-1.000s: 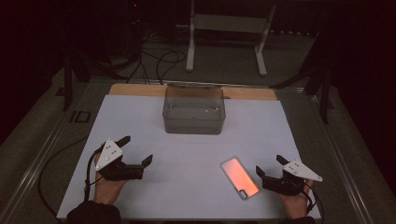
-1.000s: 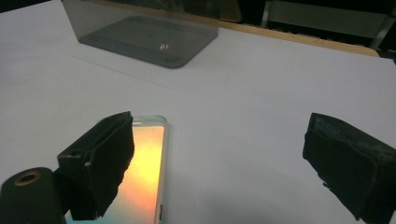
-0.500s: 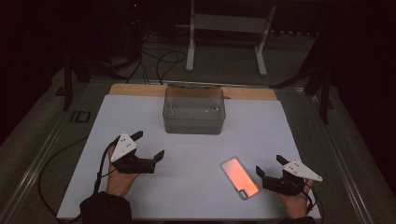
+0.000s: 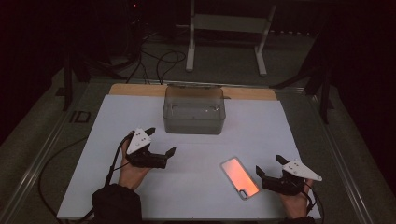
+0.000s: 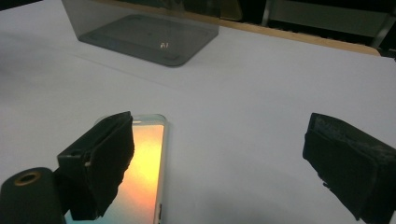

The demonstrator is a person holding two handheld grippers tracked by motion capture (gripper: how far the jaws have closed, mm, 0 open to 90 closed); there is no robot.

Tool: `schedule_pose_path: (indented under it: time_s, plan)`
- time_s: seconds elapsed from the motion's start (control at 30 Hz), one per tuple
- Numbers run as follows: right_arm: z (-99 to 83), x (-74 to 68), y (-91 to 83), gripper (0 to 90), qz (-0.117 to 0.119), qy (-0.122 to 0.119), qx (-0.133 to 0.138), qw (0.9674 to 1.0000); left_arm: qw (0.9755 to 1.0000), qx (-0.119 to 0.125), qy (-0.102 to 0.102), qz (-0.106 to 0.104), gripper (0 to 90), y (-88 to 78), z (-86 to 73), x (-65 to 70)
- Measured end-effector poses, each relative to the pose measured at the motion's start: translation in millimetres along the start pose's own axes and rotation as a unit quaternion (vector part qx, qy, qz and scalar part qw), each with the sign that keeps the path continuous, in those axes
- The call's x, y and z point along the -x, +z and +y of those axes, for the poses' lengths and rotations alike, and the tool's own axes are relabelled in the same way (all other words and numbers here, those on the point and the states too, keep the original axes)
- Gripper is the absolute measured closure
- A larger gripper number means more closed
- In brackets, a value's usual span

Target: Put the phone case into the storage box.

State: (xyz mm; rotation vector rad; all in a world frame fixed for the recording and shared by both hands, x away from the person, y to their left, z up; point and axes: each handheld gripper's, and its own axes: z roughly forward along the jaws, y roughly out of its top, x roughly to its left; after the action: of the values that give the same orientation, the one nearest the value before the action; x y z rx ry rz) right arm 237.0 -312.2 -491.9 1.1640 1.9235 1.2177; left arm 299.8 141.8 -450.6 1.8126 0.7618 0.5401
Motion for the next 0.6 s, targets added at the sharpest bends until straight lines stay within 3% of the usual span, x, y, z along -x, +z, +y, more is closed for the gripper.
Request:
schedule_pose_path:
  time_s: [0.6]
  plan:
    - [-0.1, 1.0, 0.0, 9.1, -0.001, 0.001, -0.001, 1.0, 0.999, -0.024, 0.01, -0.035, 0.5, 41.5, 9.0, 10.4]
